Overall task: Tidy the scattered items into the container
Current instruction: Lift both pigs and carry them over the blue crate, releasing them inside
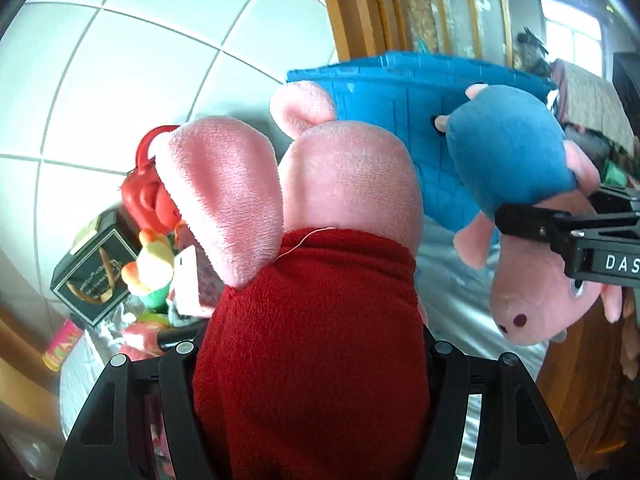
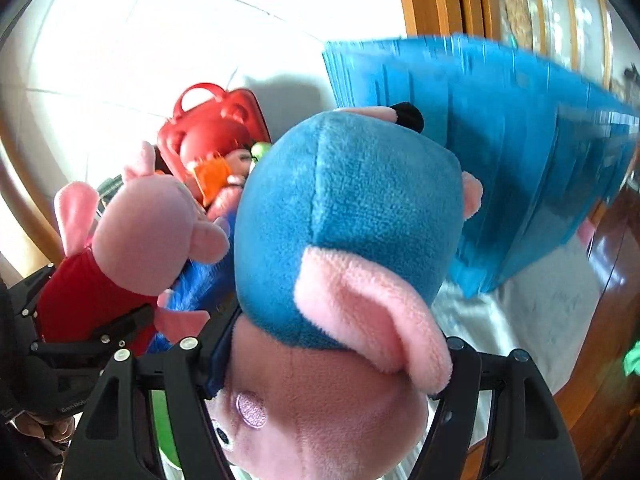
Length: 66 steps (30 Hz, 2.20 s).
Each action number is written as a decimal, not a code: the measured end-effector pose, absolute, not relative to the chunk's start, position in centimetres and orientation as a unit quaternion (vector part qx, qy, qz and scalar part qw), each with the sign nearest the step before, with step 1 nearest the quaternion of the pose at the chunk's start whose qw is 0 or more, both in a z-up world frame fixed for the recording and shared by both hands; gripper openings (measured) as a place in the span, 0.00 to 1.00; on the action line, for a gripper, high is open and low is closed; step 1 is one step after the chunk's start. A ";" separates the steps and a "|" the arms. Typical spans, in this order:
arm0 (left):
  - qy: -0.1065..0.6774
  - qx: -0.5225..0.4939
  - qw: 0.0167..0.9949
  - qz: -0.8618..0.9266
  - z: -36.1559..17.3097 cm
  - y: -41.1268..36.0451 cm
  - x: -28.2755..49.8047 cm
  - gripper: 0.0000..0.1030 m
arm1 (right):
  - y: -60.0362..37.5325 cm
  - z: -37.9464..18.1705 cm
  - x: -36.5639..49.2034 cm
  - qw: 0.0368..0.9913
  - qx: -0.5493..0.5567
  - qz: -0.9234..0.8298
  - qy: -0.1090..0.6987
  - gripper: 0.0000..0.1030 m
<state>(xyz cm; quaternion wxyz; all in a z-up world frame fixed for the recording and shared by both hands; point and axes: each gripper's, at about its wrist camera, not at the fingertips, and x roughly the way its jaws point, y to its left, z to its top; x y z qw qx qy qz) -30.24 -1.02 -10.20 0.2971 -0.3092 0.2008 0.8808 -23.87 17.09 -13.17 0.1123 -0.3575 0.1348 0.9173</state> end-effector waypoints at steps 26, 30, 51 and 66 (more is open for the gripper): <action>0.073 -0.180 0.249 0.949 5.6 16.8 -25.1 0.67 | 32.6 4.6 -18.9 0.071 -0.185 0.979 0.056 0.68; 0.069 -0.181 0.253 0.948 6.5 23.0 -24.7 0.67 | 39.3 5.9 -18.6 0.086 -0.185 0.978 0.049 0.68; 0.085 -0.250 0.233 0.936 5.5 39.8 -31.9 0.73 | 55.2 2.1 -27.4 0.086 -0.255 0.959 0.086 0.69; 0.086 -0.232 0.214 0.945 6.5 41.4 -33.2 0.99 | 59.8 1.2 -31.2 0.099 -0.293 0.943 0.124 0.75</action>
